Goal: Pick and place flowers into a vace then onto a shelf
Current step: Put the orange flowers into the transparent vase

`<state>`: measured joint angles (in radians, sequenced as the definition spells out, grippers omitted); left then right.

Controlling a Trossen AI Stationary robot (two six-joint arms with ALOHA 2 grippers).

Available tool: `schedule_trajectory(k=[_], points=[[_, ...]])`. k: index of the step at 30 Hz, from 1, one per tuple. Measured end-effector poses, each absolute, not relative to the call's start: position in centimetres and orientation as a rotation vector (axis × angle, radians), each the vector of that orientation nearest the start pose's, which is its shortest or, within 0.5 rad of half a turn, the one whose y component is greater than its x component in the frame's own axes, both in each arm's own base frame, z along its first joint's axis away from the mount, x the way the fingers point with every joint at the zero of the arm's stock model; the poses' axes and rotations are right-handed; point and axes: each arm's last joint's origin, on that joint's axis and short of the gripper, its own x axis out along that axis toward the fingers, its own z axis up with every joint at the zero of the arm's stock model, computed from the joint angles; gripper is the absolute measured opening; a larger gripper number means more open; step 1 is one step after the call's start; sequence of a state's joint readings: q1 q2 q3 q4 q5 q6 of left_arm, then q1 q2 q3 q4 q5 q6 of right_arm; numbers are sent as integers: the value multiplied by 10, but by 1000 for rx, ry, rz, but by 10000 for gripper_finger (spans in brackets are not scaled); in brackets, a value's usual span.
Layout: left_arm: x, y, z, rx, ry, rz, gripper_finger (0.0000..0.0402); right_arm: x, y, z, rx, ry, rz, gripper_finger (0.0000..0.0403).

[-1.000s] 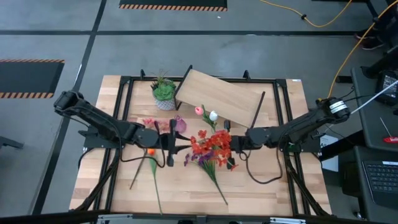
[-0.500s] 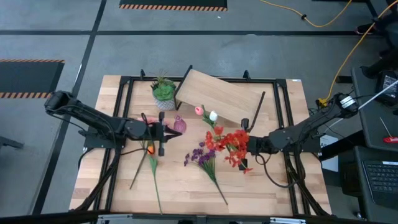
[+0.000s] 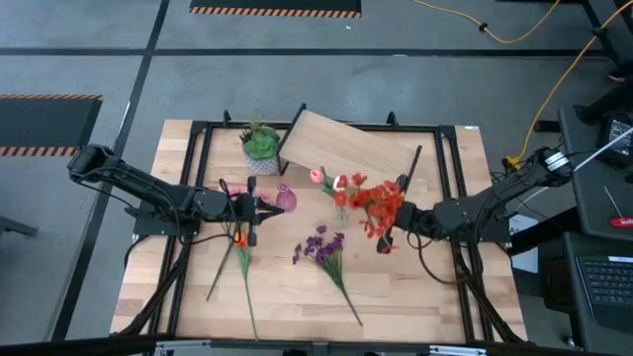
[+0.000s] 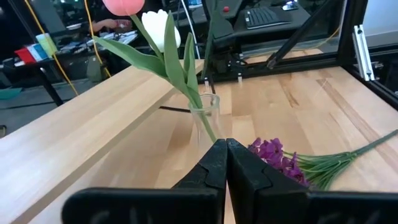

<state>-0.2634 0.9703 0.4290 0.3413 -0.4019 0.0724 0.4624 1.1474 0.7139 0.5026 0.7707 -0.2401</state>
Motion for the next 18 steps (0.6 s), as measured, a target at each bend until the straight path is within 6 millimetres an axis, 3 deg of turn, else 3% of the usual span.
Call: schedule_trajectory(k=[8, 18], points=[[200, -42, 228, 118, 194, 134, 3, 211, 70, 277, -149, -103, -201, 6], [200, -42, 228, 120, 188, 158, 4, 212, 52, 257, -112, -170, -164, 6]])
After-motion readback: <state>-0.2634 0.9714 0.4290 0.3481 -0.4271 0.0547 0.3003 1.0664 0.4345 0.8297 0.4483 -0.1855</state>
